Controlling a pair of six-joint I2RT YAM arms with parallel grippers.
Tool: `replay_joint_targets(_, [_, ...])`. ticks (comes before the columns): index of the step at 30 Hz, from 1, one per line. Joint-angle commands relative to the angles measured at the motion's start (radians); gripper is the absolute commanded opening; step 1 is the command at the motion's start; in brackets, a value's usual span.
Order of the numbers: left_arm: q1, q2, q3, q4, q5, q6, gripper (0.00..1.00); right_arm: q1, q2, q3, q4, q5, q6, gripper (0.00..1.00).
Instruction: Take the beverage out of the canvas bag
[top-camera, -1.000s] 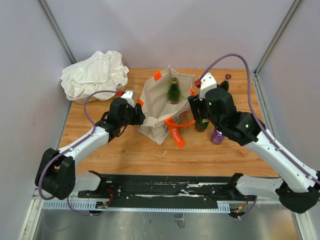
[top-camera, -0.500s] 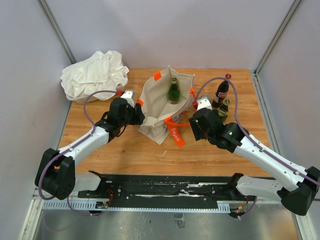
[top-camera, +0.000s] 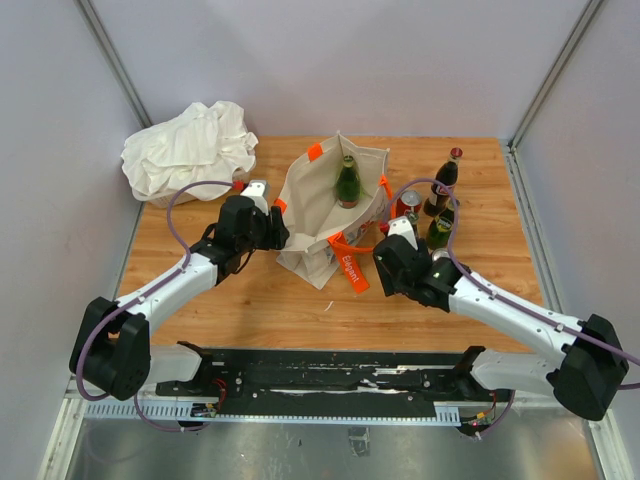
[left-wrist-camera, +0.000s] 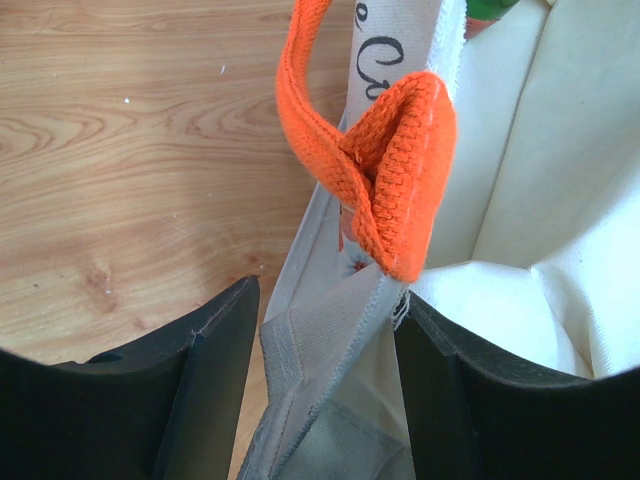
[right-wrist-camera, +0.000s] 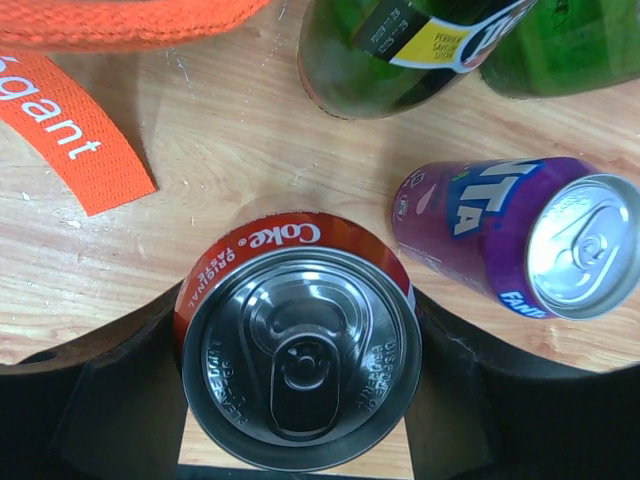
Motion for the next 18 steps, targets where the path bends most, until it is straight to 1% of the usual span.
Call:
replay_joint_targets(1, [-0.004,0.001,-0.001,-0.03,-0.022,0.005,0.6,-0.009,0.003,-0.037,0.139,0.042,0.059,0.13])
replay_joint_targets(4, [-0.004,0.001,-0.002,-0.03,-0.021,0.005,0.6,-0.026,0.017,-0.064,0.163,0.036,0.076,0.15])
replay_joint_targets(5, [-0.005,0.001,-0.002,-0.029,-0.02,0.005,0.6,-0.03,0.021,-0.074,0.17,0.031,0.079,0.19])
replay_joint_targets(6, [-0.003,0.0,-0.002,-0.029,-0.02,0.005,0.6,-0.032,0.025,-0.08,0.177,0.028,0.08,0.27])
replay_joint_targets(8, [-0.004,-0.002,-0.002,-0.031,-0.02,0.006,0.6,-0.033,0.034,-0.091,0.185,0.024,0.081,0.39])
replay_joint_targets(9, [-0.003,-0.003,-0.002,-0.032,-0.021,0.007,0.6,-0.033,0.04,-0.094,0.184,0.024,0.079,0.47])
replay_joint_targets(10, [-0.003,-0.005,-0.003,-0.031,-0.021,0.007,0.6,-0.032,0.045,-0.096,0.181,0.025,0.081,0.56])
replay_joint_targets(11, [-0.003,-0.006,-0.004,-0.031,-0.022,0.008,0.6,-0.032,0.052,-0.095,0.176,0.026,0.084,0.68])
replay_joint_targets(12, [-0.003,-0.006,-0.006,-0.032,-0.023,0.008,0.6,-0.033,0.057,-0.095,0.168,0.029,0.086,0.77])
replay_joint_targets(13, [-0.003,-0.006,-0.007,-0.032,-0.024,0.008,0.6,-0.032,0.06,-0.093,0.16,0.032,0.09,0.82])
replay_joint_targets(15, [-0.004,-0.005,-0.008,-0.033,-0.023,0.01,0.6,-0.033,0.066,-0.083,0.14,0.033,0.086,0.87])
replay_joint_targets(17, [-0.004,-0.004,-0.007,-0.033,-0.024,0.011,0.6,-0.033,0.067,-0.061,0.109,0.033,0.078,0.95])
replay_joint_targets(18, [-0.004,-0.003,-0.008,-0.032,-0.024,0.013,0.6,-0.032,0.065,-0.047,0.099,0.031,0.067,0.96])
